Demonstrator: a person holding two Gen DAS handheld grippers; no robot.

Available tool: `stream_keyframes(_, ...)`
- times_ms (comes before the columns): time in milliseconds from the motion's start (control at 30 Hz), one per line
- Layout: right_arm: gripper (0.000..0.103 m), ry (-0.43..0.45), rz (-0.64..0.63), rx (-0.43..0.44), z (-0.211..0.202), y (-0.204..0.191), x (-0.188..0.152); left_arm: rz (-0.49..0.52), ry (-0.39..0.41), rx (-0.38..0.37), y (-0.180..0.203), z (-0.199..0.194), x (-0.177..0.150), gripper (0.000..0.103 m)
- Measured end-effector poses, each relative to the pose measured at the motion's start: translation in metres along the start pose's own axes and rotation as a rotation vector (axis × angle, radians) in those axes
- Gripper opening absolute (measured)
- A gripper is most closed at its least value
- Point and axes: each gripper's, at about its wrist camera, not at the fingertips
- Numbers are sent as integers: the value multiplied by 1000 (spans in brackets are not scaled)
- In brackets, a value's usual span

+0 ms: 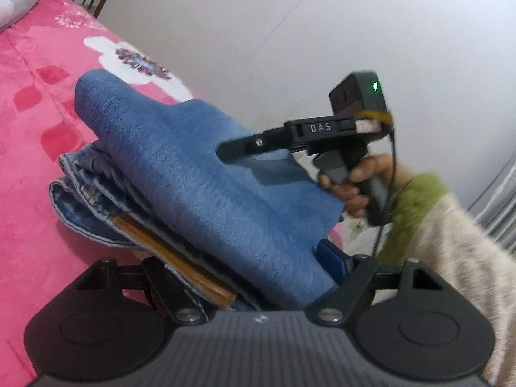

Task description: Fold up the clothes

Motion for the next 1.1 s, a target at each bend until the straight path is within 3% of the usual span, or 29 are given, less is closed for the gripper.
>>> stream_keyframes(67, 82, 115, -5, -13, -13, 4, -7, 1, 7, -2, -1, -1, -2, 81)
stream_keyframes(200, 83, 355, 59, -215, -50, 11, -17, -2, 15, -2, -3, -7, -4, 82)
stream_keyframes(367, 83, 672, 75, -384, -109, -22, -64, 30, 35, 33, -8, -45, 0, 83)
stream_keyframes(533, 78, 666, 15, -437, -104, -44, -92, 158, 146, 77, 11, -44, 22, 88)
stream_keyframes(600, 63, 656, -11, -455, -100, -52, -102, 209, 191, 95, 18, -44, 31, 89)
stream_keyframes(700, 55, 639, -51, -482, -95, -64, -118, 284, 255, 121, 29, -43, 43, 88)
stream_keyframes(867, 51, 611, -117, -527, -85, -84, -144, 298, 193, 184, 16, -2, 34, 87)
stream_keyframes(967, 52, 734, 82, -419, -106, -62, -161, 307, 157, 220, 8, 22, 29, 88)
stream_keyframes(1100, 58, 906, 383, -246, -138, -28, -184, 282, 199, 180, 11, -8, 36, 92)
Point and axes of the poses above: each gripper's, at about its wrist camera, not at the fingertips, and z roughly the way its jaws point, y to its right, x to its top, and after that the axes turned 6 degrees about y, right-handed
